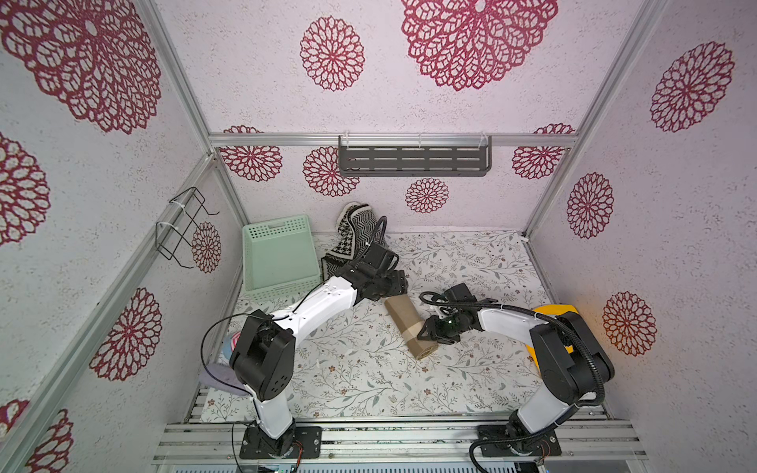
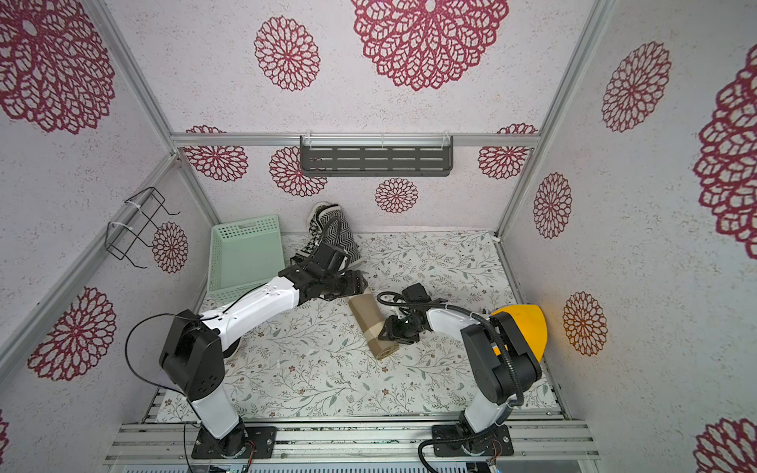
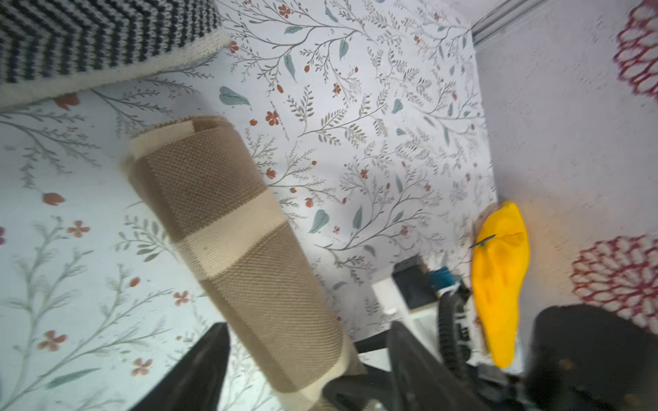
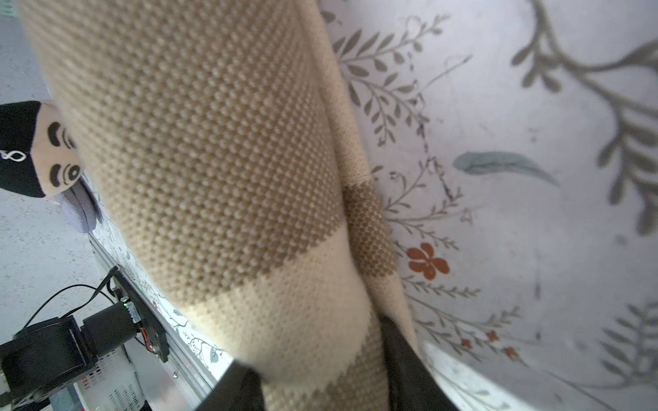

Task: Roll up the scarf and place it into the basket
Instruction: Pick up the scarf at the center of the board.

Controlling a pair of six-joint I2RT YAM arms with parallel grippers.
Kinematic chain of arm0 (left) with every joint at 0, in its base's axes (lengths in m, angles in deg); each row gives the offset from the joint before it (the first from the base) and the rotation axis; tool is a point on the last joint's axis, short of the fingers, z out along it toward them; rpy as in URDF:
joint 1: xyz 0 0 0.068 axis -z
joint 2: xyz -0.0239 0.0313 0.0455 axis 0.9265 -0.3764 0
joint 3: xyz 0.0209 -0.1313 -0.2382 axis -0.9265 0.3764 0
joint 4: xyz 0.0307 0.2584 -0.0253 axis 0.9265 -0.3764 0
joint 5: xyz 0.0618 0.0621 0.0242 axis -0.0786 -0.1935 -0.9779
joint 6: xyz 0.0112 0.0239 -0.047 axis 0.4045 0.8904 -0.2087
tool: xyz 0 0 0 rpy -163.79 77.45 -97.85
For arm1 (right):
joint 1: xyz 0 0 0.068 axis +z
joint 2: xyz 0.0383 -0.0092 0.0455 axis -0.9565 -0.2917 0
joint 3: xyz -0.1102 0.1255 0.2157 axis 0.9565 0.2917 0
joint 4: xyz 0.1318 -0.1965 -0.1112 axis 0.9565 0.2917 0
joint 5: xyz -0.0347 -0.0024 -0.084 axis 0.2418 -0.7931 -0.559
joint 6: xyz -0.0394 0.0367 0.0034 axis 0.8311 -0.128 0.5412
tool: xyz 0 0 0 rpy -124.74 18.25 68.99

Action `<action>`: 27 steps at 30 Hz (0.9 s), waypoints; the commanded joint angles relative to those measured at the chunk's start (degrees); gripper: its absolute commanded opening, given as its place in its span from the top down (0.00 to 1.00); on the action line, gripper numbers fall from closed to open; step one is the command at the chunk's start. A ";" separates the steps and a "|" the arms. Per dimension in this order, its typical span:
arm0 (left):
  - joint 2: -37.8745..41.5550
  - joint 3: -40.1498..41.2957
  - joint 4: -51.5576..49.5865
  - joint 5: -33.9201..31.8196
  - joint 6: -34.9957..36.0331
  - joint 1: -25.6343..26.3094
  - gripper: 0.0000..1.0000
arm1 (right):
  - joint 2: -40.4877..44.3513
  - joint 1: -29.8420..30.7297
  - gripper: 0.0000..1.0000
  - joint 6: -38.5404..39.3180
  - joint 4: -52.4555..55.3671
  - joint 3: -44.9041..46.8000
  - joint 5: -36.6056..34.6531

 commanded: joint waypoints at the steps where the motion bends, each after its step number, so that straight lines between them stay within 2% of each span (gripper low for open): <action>1: -1.17 4.89 2.74 -1.37 -5.30 -0.56 0.16 | -0.97 -0.27 0.51 -2.60 -2.29 1.17 -0.82; 4: -2.34 7.45 6.96 -0.49 -7.02 0.03 0.11 | -1.23 -0.27 0.51 -3.33 -3.41 1.58 -0.46; 10: -6.97 7.49 11.54 0.73 -8.03 0.48 0.11 | -0.95 -0.29 0.50 -4.06 -4.61 2.31 -0.31; 17: -13.90 4.28 12.39 1.55 -8.16 0.45 0.20 | -1.18 -0.25 0.50 -5.28 -6.61 2.90 0.43; 23: -19.04 0.23 11.05 0.30 -9.06 0.45 0.22 | -1.62 -0.25 0.50 -6.33 -8.34 2.79 2.10; 27: -22.71 -2.06 9.42 -1.28 -11.06 0.31 0.32 | -1.63 -0.22 0.50 -6.63 -8.56 2.64 2.41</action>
